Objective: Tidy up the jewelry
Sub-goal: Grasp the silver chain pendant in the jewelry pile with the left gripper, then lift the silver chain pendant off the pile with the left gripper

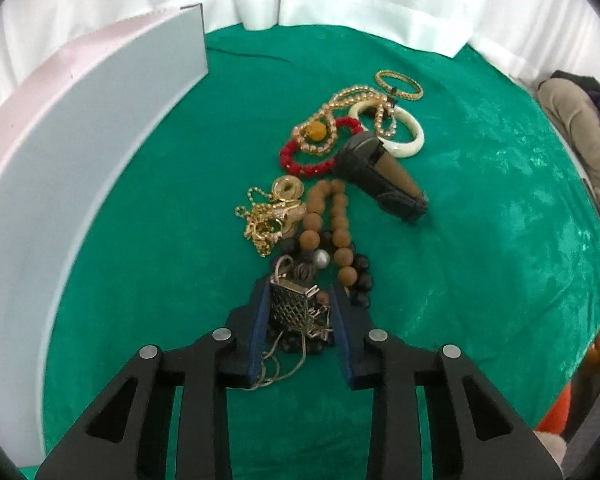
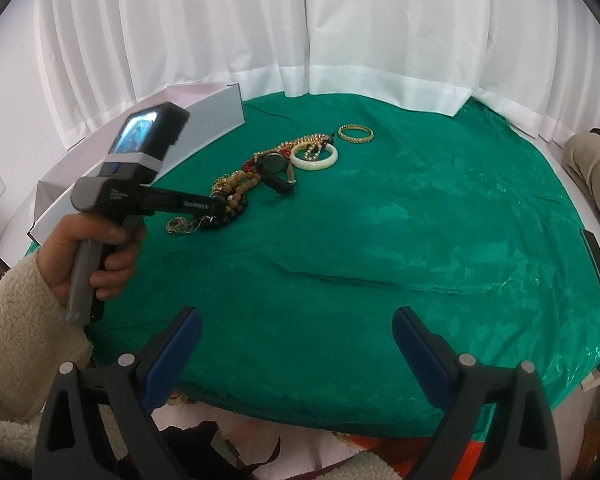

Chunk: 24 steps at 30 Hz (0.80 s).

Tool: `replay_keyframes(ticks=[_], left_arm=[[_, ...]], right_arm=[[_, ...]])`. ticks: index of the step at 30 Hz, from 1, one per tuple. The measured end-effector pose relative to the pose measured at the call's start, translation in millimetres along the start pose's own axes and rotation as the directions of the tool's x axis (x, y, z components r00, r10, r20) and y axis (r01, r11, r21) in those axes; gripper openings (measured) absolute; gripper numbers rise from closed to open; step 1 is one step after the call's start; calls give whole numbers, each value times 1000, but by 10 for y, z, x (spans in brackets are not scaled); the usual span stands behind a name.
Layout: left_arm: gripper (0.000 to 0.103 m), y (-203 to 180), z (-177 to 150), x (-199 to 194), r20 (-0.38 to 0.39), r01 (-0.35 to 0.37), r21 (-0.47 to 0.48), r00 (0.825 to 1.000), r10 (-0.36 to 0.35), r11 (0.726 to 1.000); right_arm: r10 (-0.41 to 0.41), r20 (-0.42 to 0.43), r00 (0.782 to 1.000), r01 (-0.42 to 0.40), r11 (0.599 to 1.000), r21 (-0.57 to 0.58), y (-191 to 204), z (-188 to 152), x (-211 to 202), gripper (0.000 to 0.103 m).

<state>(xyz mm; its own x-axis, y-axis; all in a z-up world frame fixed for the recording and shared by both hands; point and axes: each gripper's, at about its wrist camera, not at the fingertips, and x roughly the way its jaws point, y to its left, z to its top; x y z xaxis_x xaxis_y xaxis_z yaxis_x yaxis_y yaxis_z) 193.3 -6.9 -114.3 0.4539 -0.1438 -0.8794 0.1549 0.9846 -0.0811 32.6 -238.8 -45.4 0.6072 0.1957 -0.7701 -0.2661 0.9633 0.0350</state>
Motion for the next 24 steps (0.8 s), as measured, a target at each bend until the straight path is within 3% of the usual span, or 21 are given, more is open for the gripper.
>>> replay_keyframes(ticks=[1, 2, 12, 24], left_arm=[[12, 11, 6, -39, 4, 13, -5, 1000, -13, 1000], [11, 19, 23, -63, 5, 24, -7, 1000, -24, 1000], [11, 77, 119, -470, 78, 93, -31, 993, -90, 995], [11, 301, 349, -1246, 206, 177, -88, 966, -156, 980]], right_arm=[[1, -2, 1000, -1, 1000, 1, 0, 1, 4, 98], [3, -1, 1000, -3, 1000, 1, 1, 2, 6, 98], [5, -3, 1000, -5, 1000, -8, 27, -2, 11, 98], [7, 5, 1000, -7, 1000, 4, 5, -4, -6, 98]])
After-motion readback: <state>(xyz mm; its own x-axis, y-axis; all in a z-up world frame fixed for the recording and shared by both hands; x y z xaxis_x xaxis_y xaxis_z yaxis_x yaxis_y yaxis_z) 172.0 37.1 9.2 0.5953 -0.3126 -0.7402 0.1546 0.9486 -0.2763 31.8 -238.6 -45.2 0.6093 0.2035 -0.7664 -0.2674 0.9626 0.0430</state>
